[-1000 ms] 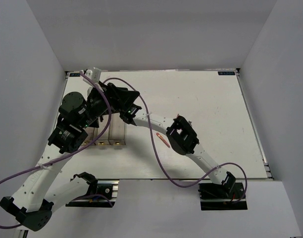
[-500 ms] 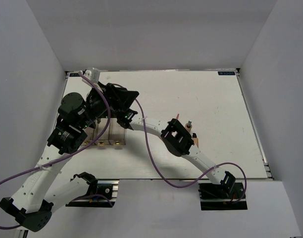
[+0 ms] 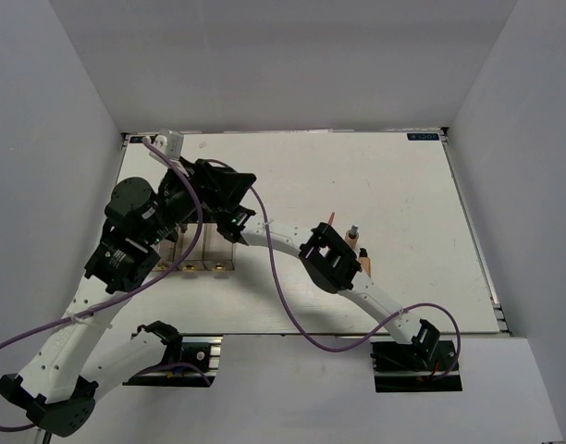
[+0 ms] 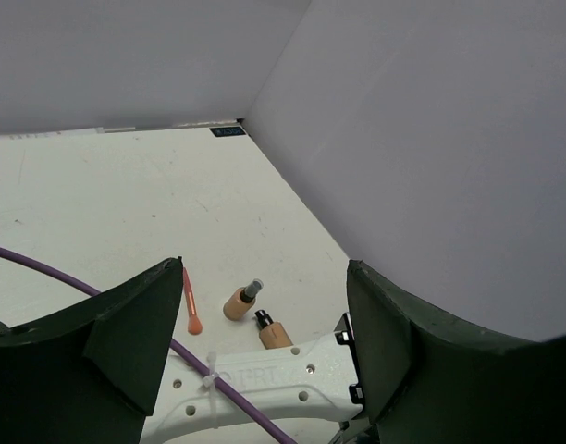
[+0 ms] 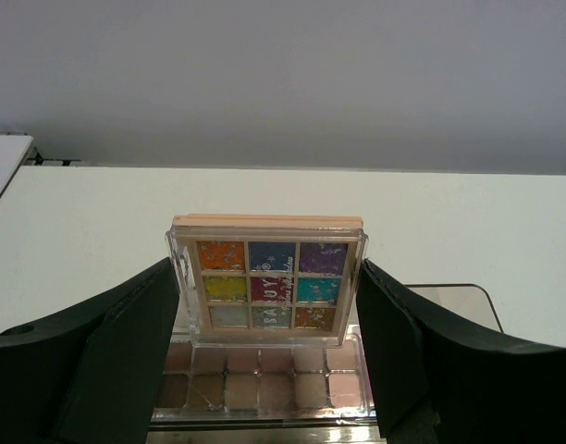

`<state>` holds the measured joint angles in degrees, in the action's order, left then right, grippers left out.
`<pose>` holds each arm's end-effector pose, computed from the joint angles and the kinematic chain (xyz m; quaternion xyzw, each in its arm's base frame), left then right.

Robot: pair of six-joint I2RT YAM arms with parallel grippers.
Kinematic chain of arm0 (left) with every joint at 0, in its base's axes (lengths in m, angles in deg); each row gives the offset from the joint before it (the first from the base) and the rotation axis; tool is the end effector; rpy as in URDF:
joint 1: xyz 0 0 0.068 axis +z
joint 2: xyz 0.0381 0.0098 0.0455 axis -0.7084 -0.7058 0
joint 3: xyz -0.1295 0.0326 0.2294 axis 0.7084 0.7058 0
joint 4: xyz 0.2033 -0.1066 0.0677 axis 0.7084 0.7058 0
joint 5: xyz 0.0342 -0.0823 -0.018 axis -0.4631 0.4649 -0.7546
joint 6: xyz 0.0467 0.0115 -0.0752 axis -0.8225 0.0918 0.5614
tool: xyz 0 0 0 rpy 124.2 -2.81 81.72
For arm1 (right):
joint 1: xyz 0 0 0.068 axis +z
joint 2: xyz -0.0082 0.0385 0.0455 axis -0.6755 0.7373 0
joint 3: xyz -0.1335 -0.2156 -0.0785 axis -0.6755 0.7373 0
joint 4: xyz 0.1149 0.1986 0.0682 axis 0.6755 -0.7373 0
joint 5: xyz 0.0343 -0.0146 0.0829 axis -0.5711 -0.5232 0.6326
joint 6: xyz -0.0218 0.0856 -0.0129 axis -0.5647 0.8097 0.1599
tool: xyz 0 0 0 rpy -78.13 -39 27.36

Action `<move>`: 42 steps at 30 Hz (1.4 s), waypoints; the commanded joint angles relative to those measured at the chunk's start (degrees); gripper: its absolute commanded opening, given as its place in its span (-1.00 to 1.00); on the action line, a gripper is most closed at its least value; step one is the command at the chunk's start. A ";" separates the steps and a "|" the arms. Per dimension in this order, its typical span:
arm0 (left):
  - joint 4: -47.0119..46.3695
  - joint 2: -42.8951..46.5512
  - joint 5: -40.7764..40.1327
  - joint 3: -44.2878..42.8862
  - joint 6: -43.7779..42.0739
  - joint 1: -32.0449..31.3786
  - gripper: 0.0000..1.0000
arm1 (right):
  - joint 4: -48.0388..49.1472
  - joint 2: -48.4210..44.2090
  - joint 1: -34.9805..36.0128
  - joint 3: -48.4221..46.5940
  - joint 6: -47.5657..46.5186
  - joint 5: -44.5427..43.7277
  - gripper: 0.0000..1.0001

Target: Organize the makeup

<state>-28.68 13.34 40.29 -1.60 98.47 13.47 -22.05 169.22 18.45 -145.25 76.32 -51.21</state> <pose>0.1656 -0.1167 0.4392 0.0713 0.6873 -0.4128 0.5934 0.2683 0.5570 0.2216 -0.4944 0.4676 0.4837 0.5504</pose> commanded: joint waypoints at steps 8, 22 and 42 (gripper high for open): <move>1.14 2.05 -1.63 0.45 -0.41 -0.18 0.62 | 0.50 -1.27 0.14 2.55 -3.37 0.72 -0.06; 1.84 2.06 -1.81 0.27 -0.14 -0.18 0.62 | -0.29 -2.68 -0.04 3.26 -4.95 0.46 0.73; -1.76 -4.62 2.93 -3.33 2.14 -0.18 0.55 | -1.68 -27.98 -12.24 22.30 -4.59 -1.83 0.19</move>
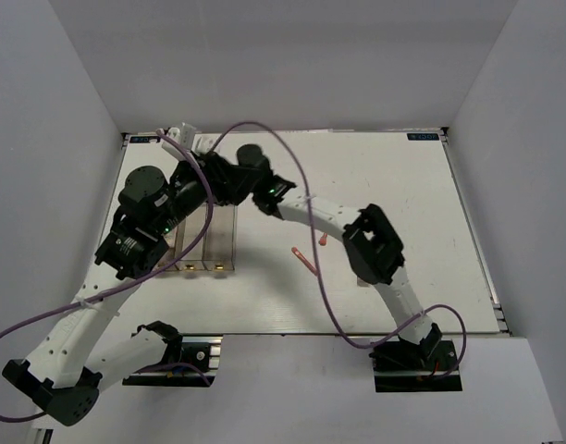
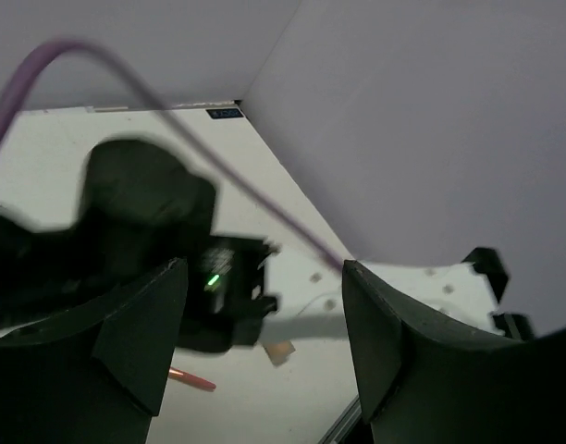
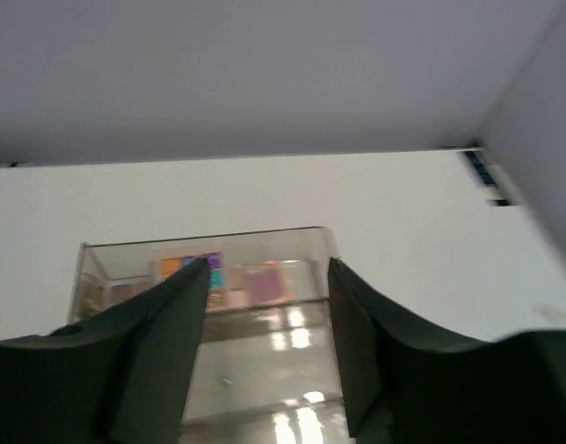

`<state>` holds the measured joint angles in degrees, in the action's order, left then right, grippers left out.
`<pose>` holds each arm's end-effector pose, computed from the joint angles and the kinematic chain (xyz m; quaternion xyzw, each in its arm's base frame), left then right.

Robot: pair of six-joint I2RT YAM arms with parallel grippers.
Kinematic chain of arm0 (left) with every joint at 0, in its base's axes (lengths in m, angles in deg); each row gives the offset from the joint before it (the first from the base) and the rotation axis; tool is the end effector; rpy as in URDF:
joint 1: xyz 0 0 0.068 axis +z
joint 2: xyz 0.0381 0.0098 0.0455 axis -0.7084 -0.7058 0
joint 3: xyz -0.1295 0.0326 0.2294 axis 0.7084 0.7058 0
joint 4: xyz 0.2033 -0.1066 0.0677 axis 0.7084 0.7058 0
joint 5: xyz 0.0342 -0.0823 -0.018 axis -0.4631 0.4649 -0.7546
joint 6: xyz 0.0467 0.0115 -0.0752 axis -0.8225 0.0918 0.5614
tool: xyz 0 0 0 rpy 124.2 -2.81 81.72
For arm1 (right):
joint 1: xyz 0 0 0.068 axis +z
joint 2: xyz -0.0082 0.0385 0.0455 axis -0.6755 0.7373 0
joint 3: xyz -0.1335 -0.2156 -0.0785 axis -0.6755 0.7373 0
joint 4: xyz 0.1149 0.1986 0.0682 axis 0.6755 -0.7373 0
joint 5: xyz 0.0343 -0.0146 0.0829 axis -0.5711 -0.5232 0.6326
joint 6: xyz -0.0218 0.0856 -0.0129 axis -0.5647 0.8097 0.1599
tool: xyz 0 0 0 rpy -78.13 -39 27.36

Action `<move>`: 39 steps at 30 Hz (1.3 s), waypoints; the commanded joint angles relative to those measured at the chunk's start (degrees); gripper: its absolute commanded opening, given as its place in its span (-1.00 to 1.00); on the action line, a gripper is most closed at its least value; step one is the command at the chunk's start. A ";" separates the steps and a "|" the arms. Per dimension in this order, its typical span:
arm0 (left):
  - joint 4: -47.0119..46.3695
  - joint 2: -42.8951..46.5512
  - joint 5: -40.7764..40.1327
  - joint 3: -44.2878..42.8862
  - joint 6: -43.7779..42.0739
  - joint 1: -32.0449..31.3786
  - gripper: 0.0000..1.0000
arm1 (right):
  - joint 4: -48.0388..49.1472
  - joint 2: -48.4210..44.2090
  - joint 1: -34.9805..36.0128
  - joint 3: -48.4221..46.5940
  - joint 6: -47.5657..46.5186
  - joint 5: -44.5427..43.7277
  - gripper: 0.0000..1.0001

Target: Organize the makeup

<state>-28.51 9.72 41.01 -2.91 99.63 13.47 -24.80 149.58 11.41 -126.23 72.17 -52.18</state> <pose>0.1800 -0.1267 0.4346 0.0677 0.7031 -0.4156 0.5730 0.3042 0.4763 0.2873 -0.4822 0.4970 0.4210 0.5859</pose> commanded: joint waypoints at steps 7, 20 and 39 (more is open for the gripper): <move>-1.85 -8.11 8.89 -3.43 1.51 -0.18 0.08 | -13.87 -25.63 -17.51 18.40 -4.48 -0.06 -1.00; 15.72 -32.80 10.05 -12.21 11.51 -5.71 -0.90 | -39.28 -43.14 -38.79 29.76 -3.61 -8.42 0.78; 36.99 -60.67 -0.50 -23.63 35.52 -14.15 0.48 | -38.40 -50.71 -48.20 43.21 4.03 -0.95 -0.74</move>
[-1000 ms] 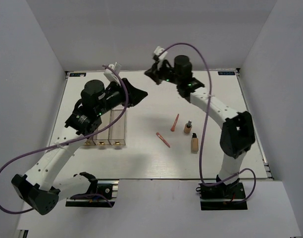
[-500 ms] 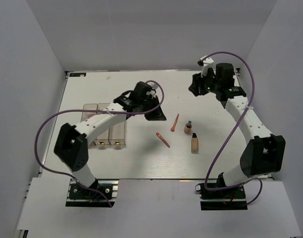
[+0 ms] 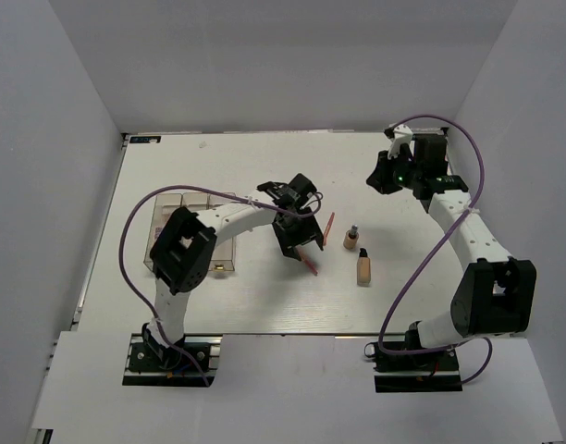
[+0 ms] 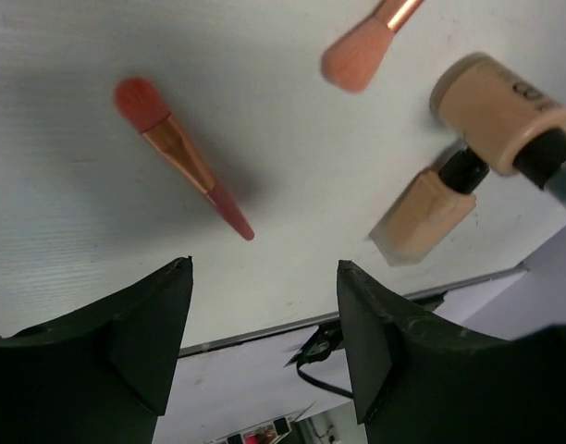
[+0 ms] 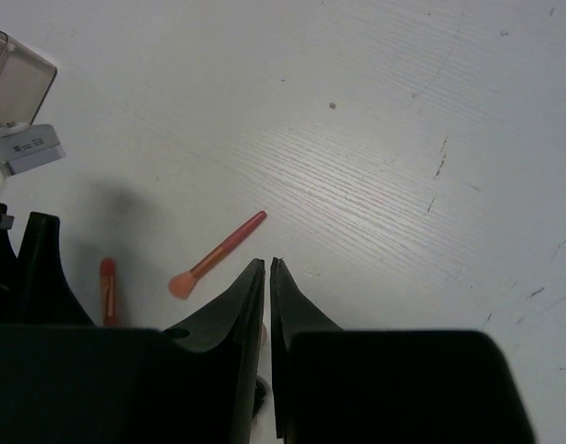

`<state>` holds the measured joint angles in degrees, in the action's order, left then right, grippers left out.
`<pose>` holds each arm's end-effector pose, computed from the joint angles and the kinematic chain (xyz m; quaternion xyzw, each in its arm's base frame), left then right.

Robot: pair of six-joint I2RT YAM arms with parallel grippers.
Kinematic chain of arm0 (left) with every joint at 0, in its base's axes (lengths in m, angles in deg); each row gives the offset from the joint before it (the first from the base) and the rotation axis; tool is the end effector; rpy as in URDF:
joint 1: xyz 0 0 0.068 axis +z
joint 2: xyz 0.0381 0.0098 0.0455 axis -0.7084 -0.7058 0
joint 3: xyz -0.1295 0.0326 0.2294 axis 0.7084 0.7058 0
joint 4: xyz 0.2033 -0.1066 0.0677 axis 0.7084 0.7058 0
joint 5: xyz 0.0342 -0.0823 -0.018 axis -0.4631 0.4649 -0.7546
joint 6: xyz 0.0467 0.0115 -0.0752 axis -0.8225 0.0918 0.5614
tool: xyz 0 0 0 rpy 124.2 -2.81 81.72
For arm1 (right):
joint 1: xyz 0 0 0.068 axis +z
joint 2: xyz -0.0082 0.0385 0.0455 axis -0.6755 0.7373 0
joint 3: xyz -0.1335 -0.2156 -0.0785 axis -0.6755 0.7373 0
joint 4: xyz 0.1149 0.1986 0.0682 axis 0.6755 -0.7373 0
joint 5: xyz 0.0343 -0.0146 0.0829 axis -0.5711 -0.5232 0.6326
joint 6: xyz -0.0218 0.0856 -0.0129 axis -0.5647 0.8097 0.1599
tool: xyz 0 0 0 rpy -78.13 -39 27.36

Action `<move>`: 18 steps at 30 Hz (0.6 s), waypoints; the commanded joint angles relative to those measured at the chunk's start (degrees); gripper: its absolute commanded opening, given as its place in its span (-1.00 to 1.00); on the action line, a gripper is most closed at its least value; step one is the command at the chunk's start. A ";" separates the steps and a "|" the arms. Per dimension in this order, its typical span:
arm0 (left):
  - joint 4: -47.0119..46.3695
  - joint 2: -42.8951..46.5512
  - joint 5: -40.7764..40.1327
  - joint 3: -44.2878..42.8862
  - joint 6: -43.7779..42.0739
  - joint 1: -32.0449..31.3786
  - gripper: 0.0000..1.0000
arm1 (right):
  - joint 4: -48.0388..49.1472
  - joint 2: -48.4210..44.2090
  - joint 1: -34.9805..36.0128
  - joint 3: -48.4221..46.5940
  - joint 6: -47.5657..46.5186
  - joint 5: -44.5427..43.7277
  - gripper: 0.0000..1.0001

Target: Organize the makeup

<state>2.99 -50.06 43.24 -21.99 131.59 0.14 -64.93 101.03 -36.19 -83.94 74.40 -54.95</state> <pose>0.2672 -0.2903 0.1608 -0.1330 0.9734 -0.1863 0.0082 0.3391 0.0689 0.2926 -0.1824 0.8398 0.1800 0.4786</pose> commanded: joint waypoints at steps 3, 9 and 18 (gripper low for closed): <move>11.12 -5.28 -4.84 -10.24 4.10 -1.87 0.44 | 2.25 -2.69 -0.94 2.24 2.16 2.18 -0.74; 15.61 -9.51 -6.42 -13.18 4.36 -2.40 0.37 | 2.61 -3.39 -1.65 3.38 2.69 2.35 -0.74; 15.44 -12.05 -7.92 -12.38 4.36 -2.93 0.12 | 3.22 -3.39 -2.88 3.91 3.65 3.76 -0.79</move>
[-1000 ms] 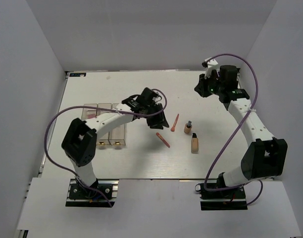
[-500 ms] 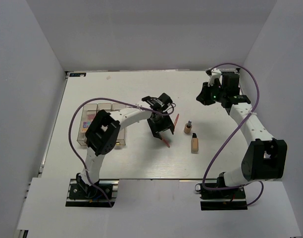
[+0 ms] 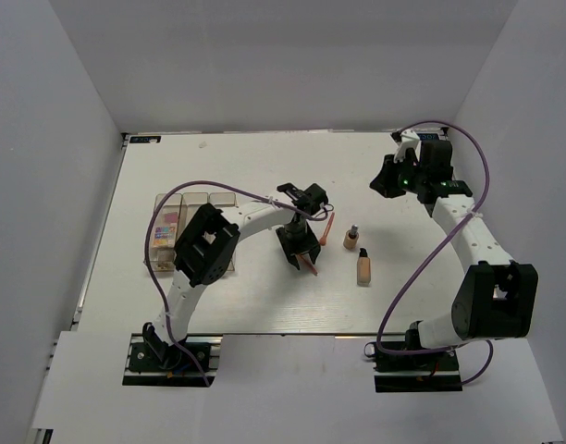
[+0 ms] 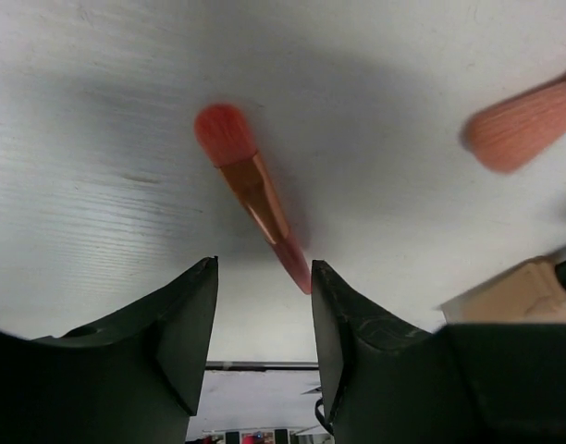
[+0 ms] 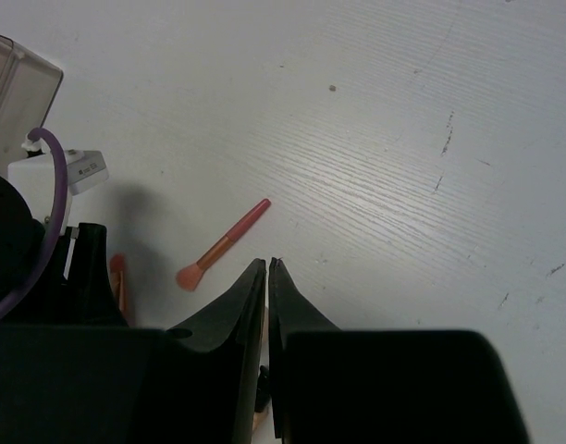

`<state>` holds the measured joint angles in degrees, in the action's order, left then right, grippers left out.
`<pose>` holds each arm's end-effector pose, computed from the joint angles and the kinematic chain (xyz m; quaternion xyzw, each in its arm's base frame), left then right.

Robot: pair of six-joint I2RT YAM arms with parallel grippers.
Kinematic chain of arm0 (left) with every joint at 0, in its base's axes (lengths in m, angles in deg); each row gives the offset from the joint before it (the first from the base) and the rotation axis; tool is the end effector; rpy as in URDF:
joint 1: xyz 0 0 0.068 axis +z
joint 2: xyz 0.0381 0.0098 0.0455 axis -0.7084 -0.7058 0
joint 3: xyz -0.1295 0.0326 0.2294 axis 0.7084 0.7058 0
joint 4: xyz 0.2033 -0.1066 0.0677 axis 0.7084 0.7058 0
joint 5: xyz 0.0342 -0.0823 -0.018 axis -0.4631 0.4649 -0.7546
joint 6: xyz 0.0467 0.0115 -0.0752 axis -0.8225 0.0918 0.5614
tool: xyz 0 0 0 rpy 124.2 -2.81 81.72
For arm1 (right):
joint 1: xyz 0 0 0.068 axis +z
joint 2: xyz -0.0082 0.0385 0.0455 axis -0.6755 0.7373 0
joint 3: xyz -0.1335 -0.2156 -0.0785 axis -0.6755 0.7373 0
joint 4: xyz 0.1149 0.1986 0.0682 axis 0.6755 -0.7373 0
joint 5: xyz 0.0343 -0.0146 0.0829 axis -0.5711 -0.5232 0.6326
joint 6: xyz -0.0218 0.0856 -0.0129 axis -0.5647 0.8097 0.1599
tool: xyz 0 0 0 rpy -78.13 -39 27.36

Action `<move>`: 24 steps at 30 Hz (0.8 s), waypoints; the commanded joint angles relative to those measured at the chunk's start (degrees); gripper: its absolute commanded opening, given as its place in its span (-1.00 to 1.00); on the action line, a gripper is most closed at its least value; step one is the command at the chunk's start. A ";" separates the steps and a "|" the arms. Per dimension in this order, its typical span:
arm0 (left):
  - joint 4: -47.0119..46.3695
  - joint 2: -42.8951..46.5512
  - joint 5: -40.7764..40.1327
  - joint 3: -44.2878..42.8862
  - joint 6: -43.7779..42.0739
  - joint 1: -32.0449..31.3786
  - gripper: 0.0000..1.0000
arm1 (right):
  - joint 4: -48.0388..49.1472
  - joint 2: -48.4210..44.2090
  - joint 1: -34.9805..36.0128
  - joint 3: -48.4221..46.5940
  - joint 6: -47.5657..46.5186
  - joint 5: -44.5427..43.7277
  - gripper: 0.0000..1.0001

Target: Organize the makeup

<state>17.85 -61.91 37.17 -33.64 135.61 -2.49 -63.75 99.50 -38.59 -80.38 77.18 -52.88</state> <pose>0.2644 -0.3017 0.1255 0.1623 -0.9850 0.0494 0.0301 0.3325 0.0567 0.2824 -0.1515 0.8470 0.1976 0.4696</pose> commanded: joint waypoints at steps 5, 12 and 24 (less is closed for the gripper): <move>0.05 -1.88 -2.29 -1.00 -0.01 -0.31 -0.09 | 2.04 -2.13 -0.48 0.96 1.05 2.30 -0.81; -0.22 -2.32 -3.69 -0.12 -1.15 -0.31 -0.36 | 2.22 -2.48 -0.65 1.58 0.97 3.61 -0.84; -5.47 14.71 -18.10 -0.75 -20.11 2.24 -0.88 | 1.51 -2.48 -0.47 1.14 -2.02 9.41 -0.09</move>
<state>16.21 -58.72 26.15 -34.14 124.33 -1.59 -63.49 98.87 -39.05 -78.78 76.48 -47.35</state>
